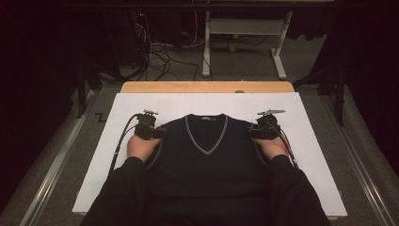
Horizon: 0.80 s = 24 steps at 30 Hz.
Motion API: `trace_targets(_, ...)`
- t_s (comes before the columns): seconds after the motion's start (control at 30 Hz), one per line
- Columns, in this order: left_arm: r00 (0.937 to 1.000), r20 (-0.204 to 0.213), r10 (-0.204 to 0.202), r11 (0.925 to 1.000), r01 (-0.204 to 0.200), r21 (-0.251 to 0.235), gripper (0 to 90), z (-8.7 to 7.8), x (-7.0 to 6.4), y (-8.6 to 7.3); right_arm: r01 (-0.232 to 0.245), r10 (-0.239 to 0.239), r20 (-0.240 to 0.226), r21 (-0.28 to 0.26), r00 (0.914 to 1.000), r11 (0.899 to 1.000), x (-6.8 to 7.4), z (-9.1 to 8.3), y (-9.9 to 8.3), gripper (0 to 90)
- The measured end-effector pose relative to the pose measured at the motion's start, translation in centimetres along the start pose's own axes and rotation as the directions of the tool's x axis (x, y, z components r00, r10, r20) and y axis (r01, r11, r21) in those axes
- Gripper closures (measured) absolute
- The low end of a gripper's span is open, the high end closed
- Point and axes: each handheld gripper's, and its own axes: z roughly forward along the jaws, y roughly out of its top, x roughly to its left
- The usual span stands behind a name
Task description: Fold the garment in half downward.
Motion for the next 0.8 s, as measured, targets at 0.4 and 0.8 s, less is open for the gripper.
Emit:
trace_targets(0.4,0.9981,0.06,-0.017,0.9984,0.02,-0.053,71.5,-0.7,-0.4,0.4,0.03,-0.032,-0.035,-0.043,0.9989,0.999,0.6,-0.6,0.0,79.7)
trace_targets(0.8,0.9952,0.096,-0.02,0.9646,0.045,-0.26,71.6,-5.3,0.7,3.3,0.032,-0.033,-0.002,-0.254,0.9994,0.967,-0.6,-5.1,3.2,79.6)
